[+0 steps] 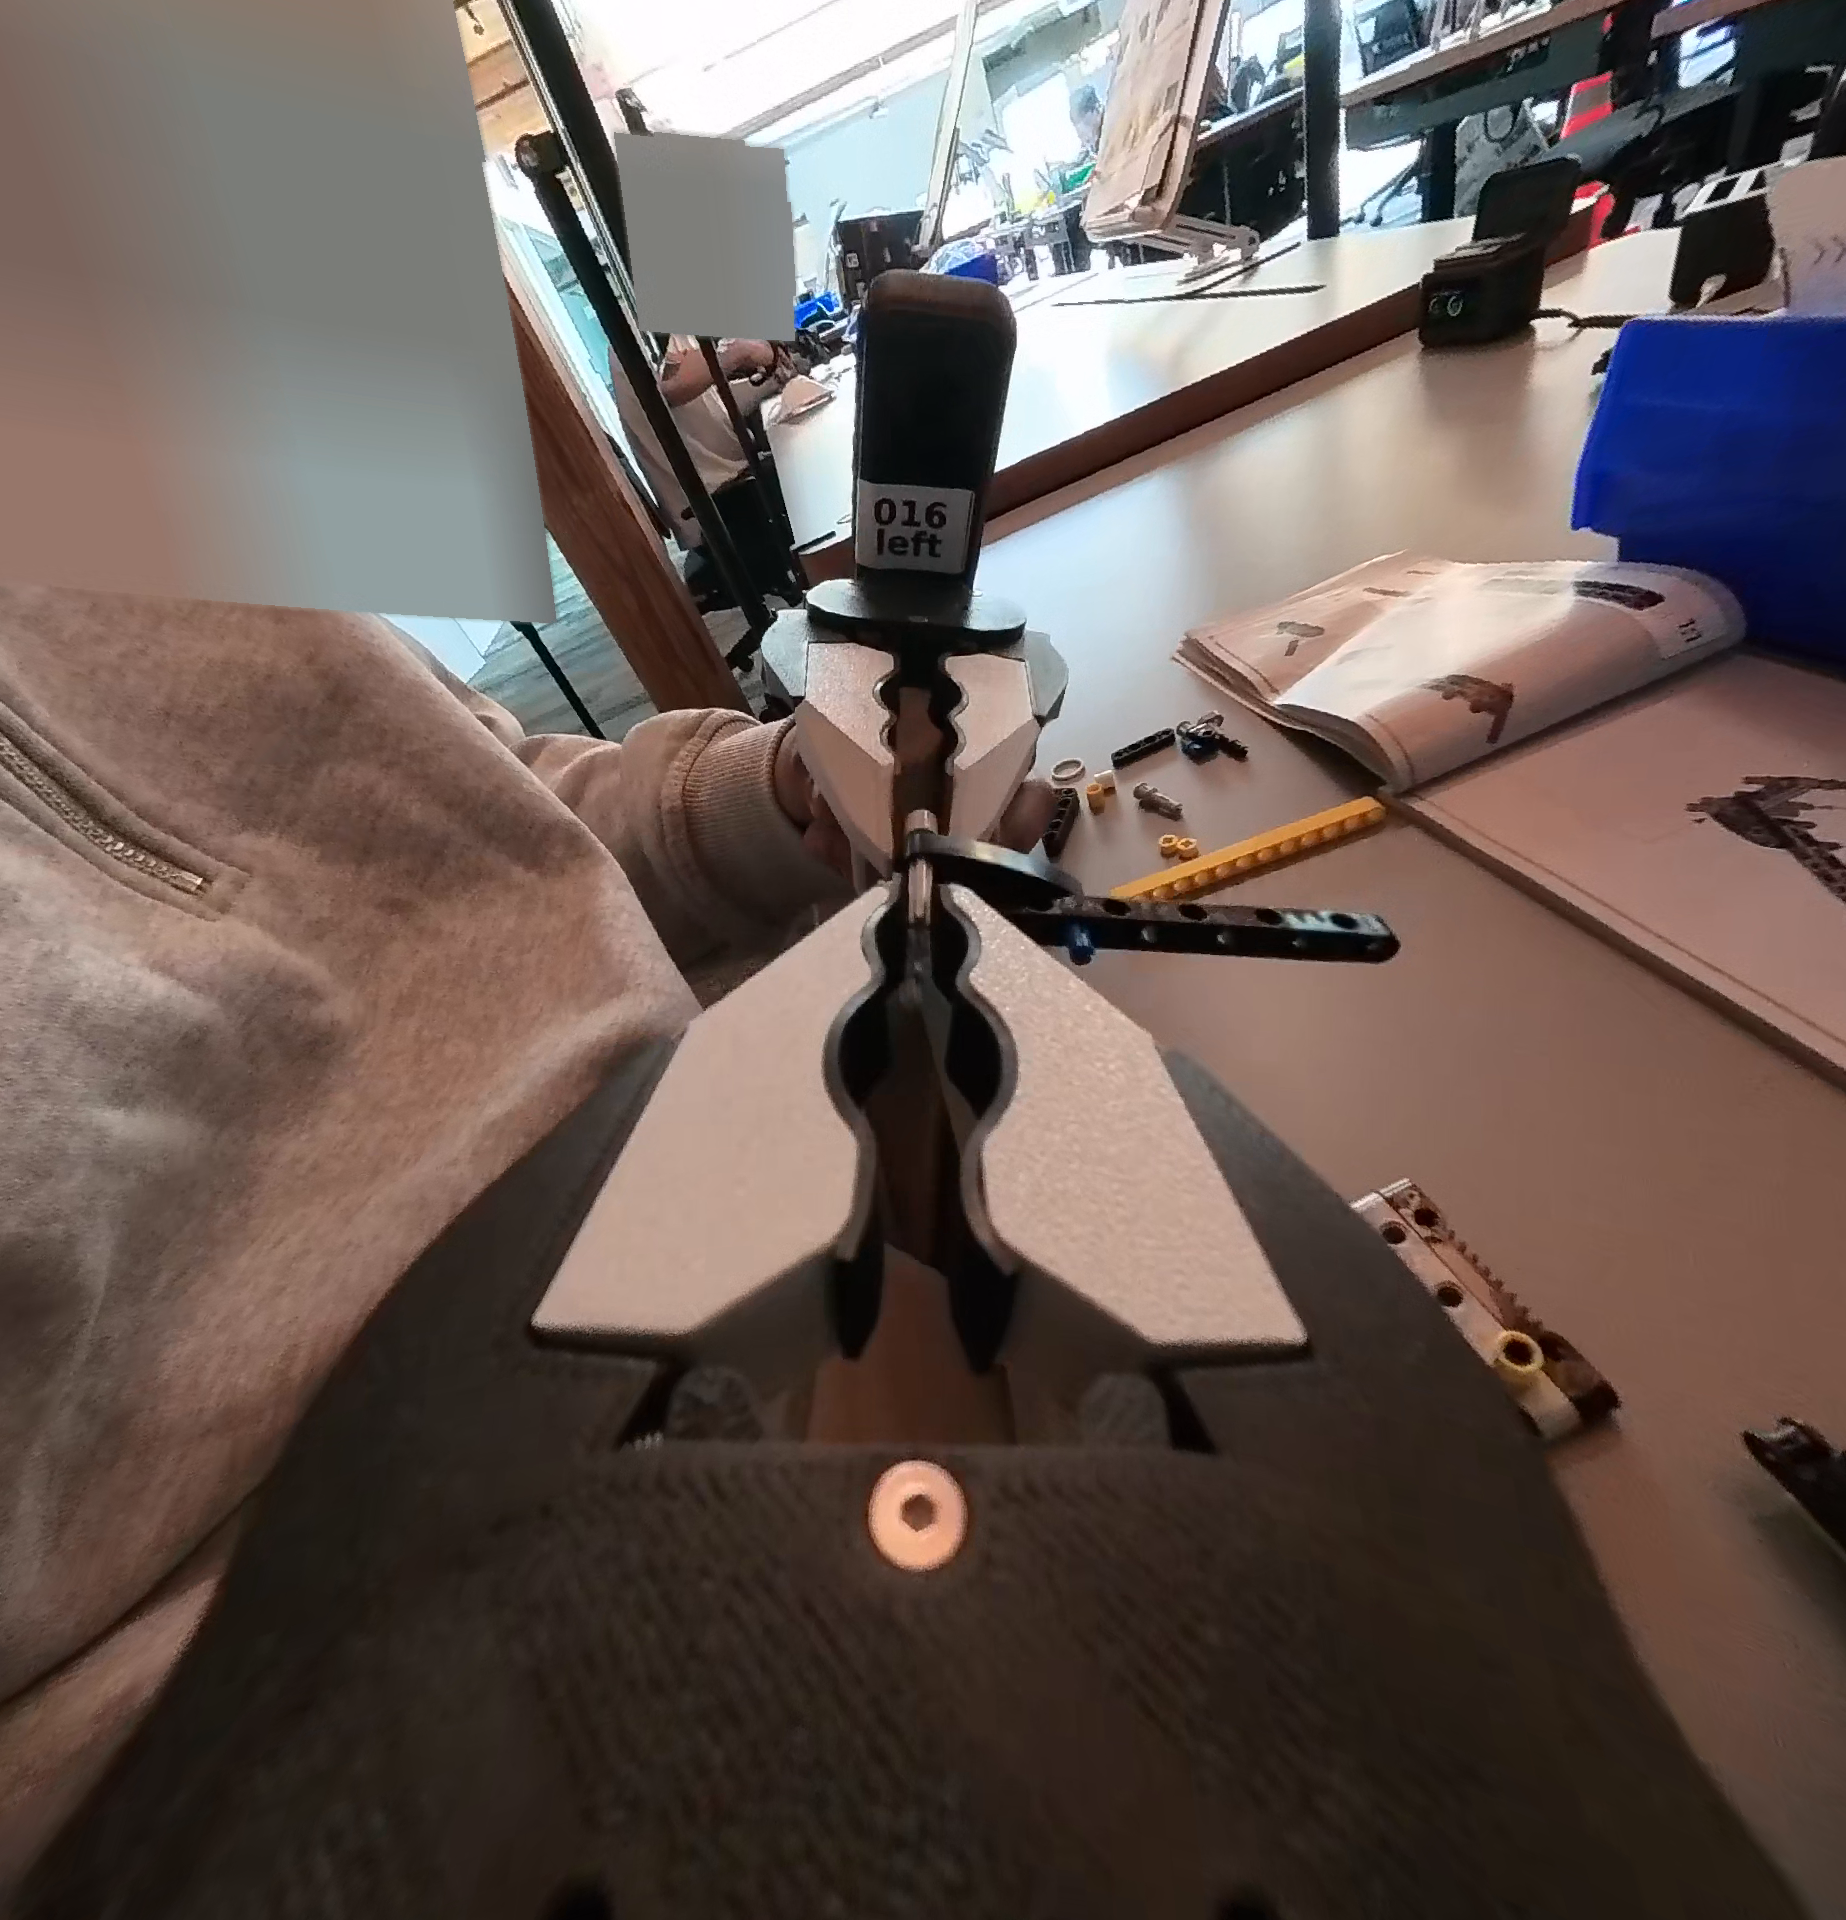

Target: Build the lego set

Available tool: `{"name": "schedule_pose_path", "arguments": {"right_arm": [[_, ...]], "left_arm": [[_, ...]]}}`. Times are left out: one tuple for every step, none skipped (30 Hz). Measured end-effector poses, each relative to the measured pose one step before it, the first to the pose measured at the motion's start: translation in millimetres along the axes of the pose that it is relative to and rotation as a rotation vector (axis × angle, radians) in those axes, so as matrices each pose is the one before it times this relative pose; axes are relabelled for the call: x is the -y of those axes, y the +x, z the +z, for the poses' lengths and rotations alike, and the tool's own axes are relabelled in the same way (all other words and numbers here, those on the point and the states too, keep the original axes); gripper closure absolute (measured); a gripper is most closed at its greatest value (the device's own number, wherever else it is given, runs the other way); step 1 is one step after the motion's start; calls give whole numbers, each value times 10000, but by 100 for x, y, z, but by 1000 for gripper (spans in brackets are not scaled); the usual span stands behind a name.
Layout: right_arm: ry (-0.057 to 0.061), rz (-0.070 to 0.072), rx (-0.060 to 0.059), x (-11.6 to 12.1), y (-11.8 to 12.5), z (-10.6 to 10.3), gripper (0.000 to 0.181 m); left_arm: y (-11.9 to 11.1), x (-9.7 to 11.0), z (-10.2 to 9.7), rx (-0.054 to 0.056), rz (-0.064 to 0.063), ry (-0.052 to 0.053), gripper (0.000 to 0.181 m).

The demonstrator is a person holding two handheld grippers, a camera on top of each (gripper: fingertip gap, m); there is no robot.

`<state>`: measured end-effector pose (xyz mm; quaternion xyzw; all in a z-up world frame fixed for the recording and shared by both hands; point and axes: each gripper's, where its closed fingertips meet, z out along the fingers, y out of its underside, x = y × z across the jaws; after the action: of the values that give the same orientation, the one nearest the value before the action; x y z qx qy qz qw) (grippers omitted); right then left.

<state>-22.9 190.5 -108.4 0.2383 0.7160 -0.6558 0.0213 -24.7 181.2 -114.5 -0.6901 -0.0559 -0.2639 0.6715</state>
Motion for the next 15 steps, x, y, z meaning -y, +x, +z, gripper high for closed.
{"name": "schedule_pose_path", "arguments": {"right_arm": [[-51, -13, -12, -81, 38, 11, 179], [-72, 14, 11, -112, 5, 12, 179], [-12, 4, 4, -38, 20, 1, 179], [43, 28, 33, 50, -14, -16, 179], [-25, 1, 2, -18, 11, -14, 179], [-52, -48, -56, -53, 57, 8, 180], [26, -30, -50, 35, 57, 18, 179], [111, -5, -18, 165, 63, -7, 179], [101, 5, 11, 203, 44, -27, 179], [17, -24, -49, 88, 132, -37, 179], [-53, -59, -92, -39, 138, -18, 179], [-28, -44, -62, -23, 56, 11, 179], [-16, -19, -16, -46, -3, 61, 179], [-36, 13, 39, -98, -87, 127, 179], [-3, -7, -10, -41, -15, 105, 179]], "left_arm": [[-24, -95, 2, 9, 8, -45, 178], [-20, -110, 15, -6, -26, -54, 178], [-15, 6, 15, 3, -5, 23, 178], [40, 37, 35, -24, -36, 28, 178], [-33, -68, 31, 8, -40, -40, 178], [-67, -25, -2, 25, -10, 8, 178], [-56, 156, -25, 5, -34, 115, 178], [0, 273, -32, -10, -14, 165, 178], [-20, 203, -10, 59, 26, 83, 179], [-140, 80, 24, 172, 63, -10, 179], [-72, -49, 20, 153, 128, -40, 179], [64, -62, 0, 28, 80, 11, 178], [-84, 69, -11, 76, -39, 85, 173], [58, 101, -42, -48, -16, 93, 169], [36, 106, -109, -41, -25, 78, 170]]}}
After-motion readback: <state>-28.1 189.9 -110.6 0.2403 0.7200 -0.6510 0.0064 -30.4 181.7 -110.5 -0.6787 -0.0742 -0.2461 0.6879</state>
